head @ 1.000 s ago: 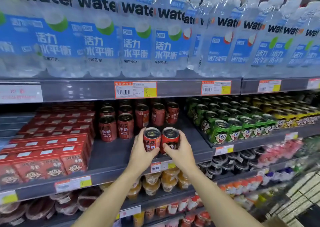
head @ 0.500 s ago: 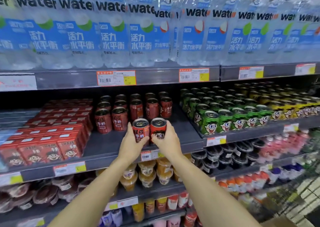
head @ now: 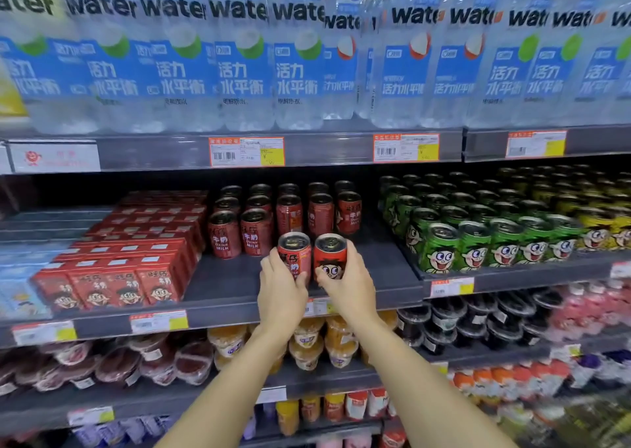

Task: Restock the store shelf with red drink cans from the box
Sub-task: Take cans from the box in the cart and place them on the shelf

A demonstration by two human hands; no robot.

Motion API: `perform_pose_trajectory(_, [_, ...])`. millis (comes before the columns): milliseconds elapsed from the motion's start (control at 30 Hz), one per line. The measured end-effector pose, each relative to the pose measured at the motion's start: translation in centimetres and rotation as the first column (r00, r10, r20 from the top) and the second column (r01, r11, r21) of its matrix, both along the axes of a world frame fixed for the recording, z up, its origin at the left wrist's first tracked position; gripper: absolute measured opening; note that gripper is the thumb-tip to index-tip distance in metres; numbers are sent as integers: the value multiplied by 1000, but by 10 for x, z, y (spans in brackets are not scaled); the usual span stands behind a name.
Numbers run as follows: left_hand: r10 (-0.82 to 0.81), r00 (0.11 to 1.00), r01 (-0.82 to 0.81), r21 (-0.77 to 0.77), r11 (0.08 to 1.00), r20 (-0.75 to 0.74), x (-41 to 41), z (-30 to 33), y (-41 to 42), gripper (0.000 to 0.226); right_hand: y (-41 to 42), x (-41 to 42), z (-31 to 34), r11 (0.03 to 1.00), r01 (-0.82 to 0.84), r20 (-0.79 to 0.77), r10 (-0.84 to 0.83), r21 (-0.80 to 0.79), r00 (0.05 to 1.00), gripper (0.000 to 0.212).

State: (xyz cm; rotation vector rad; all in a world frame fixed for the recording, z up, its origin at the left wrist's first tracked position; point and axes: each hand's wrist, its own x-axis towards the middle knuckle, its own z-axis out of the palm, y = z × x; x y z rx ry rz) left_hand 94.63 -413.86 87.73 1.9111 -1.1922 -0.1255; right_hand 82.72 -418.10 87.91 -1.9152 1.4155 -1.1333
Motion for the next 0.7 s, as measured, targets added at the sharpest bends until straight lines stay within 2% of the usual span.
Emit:
perform_pose_trajectory(333, [44, 997, -45, -24, 999, -59, 4, 6, -33, 69, 0, -3, 3, 999, 17, -8, -17, 27, 1000, 69])
perform_pose_trajectory(500, [161, 970, -161, 14, 987, -184, 6, 12, -47, 57, 0, -2, 2, 1000, 12, -24, -12, 22, 1000, 74])
perform_pose_trajectory(700, [192, 969, -192, 15, 981, -158, 3, 16, -64, 44, -1, -4, 1, 1000, 14, -40, -13, 20, 999, 75])
